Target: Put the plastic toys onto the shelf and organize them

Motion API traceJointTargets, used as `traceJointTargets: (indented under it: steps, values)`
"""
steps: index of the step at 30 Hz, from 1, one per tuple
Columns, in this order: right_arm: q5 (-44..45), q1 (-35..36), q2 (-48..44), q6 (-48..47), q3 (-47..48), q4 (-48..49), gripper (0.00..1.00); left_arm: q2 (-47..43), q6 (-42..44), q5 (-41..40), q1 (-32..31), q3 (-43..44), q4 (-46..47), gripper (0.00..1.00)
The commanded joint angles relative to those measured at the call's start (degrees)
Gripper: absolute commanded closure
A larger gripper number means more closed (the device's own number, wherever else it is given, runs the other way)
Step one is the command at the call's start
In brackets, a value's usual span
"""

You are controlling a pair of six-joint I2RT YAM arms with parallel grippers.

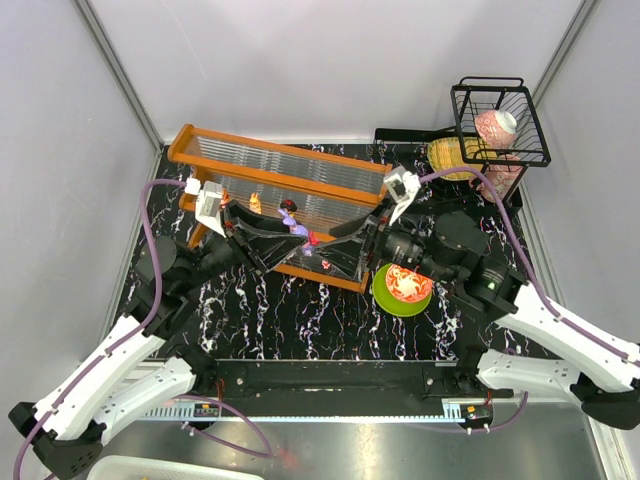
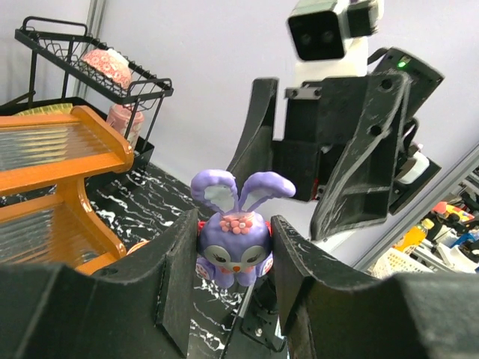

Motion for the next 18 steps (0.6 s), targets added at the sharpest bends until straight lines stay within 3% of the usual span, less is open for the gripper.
traceJointTargets:
  steps: [1,11,18]
  values:
    - [5.74,0.03,-4.54,-4.45,4.06,-4.88,0.21,-1.09,2.28,-1.78,0.16,3.29,-0.52,1.0]
    - [16.11,0.03,-12.27,-7.35,4.77,-12.53,0.2,4.87,7.02,-5.83,0.16,2.5,-4.3,1.0]
    - [21.56,-0.06,-15.53,-8.14,4.24,-15.69,0.19,7.34,12.9,-16.71,-1.16,-1.53,-2.29,1.0]
